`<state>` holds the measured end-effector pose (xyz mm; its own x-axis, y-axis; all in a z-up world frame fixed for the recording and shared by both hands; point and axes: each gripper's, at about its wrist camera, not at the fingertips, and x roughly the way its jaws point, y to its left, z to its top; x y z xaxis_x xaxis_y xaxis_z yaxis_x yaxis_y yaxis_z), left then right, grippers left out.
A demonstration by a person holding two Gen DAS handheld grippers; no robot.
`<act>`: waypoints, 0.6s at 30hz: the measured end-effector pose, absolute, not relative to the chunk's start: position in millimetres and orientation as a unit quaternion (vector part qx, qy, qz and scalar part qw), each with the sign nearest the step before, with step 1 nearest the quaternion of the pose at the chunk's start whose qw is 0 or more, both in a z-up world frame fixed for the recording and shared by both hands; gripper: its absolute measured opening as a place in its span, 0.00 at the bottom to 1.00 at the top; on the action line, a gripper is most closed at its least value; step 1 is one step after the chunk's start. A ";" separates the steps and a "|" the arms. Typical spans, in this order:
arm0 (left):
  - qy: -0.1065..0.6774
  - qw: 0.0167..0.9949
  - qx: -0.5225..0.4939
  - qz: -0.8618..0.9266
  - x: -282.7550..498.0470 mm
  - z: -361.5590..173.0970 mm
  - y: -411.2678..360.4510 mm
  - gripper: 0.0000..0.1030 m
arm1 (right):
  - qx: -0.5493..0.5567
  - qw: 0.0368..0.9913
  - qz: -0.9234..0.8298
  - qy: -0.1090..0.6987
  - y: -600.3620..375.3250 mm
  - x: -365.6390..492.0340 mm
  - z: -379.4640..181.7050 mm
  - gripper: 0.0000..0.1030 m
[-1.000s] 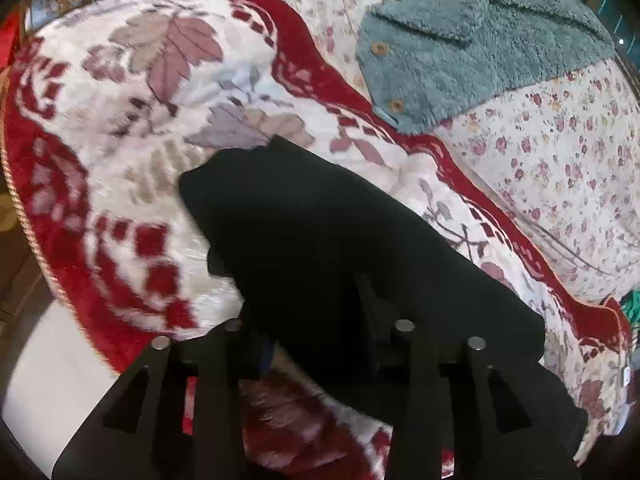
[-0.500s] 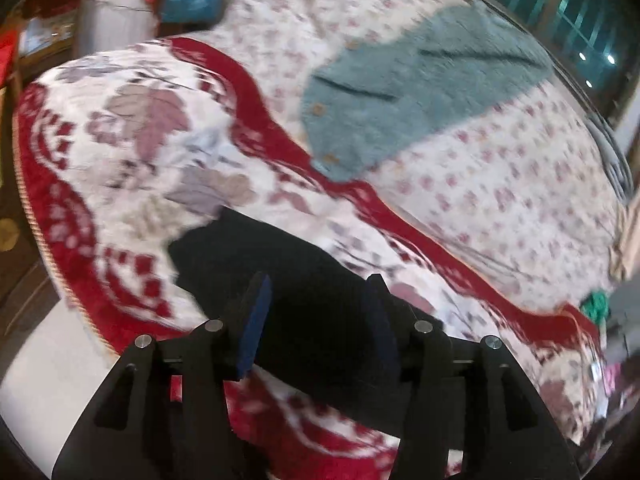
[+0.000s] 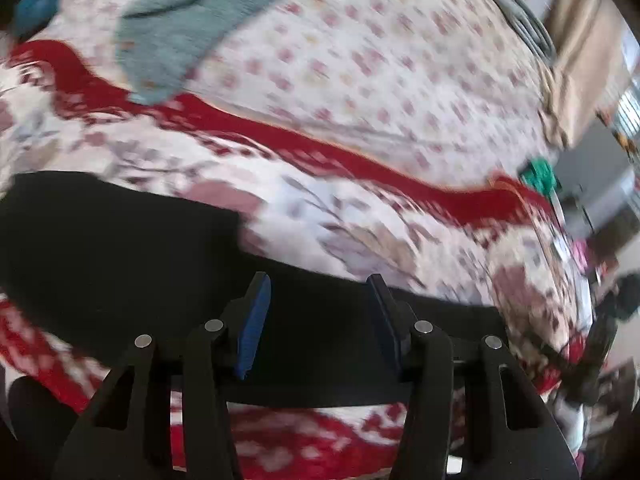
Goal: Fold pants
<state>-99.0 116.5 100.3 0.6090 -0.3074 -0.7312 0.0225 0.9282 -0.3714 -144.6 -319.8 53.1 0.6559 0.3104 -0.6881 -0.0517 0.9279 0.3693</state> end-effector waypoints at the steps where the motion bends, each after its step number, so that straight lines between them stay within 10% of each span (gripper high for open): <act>1: 0.437 0.879 -0.159 -0.101 -97.0 97.0 106.2 0.48 | 0.172 0.898 0.092 0.395 -325.1 -147.2 56.6 0.16; 7: 0.461 0.864 -0.132 -0.156 -90.3 80.6 53.4 0.48 | 0.176 0.887 0.087 0.418 -339.7 -157.9 64.0 0.17; 11: 0.476 0.842 -0.132 -0.217 -81.3 72.7 27.1 0.48 | 0.233 0.862 0.104 0.437 -339.9 -166.6 43.1 0.43; 18: 0.521 0.792 -0.104 -0.302 -50.3 54.7 -24.9 0.56 | 0.277 0.834 0.135 0.458 -323.2 -185.8 10.4 0.45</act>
<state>-50.3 -24.9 54.7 0.2751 -0.5861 -0.7621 0.3702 0.7962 -0.4786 -185.8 -323.2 10.4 0.5434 0.4786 -0.6896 0.0292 0.8102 0.5854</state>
